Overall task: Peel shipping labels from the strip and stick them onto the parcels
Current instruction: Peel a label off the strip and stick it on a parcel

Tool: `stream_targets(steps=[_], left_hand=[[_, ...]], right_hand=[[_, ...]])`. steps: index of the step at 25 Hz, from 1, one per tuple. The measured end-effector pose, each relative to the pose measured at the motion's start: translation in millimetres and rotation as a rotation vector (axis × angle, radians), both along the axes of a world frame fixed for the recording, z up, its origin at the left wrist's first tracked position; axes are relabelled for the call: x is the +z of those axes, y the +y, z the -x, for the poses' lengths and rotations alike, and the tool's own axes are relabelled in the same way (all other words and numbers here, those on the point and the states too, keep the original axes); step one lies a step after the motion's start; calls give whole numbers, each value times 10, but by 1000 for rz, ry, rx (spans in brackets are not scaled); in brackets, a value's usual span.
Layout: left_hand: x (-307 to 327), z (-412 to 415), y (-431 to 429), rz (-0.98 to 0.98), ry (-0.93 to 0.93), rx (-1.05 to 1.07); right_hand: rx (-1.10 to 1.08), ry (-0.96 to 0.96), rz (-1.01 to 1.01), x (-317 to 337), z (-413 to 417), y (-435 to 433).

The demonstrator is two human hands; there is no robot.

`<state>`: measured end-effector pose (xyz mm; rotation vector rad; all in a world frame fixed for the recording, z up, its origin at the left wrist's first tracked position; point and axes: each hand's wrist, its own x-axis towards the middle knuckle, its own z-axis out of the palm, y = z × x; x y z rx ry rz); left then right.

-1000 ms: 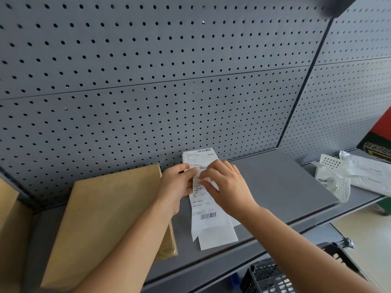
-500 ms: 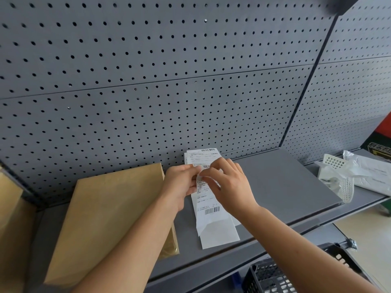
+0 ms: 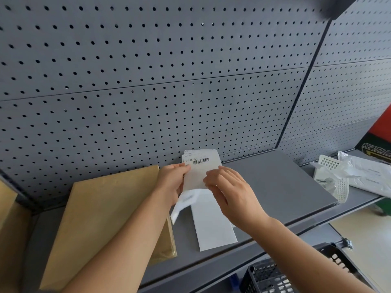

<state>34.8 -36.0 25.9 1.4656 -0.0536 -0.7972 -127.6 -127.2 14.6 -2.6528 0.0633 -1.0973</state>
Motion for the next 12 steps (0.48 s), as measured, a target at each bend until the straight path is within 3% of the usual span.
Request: stream_targets(steps=[7,10,12], left_hand=[[-129,-43,-32,-25,17,-61],[-108,62,11,36,161,-270],[-135,133,40,44,161,-439]], right_hand=[[73,-149,-23,131,294,43],[40,-134,-59,157,330,34],[16,-130,-61,179,336,40]])
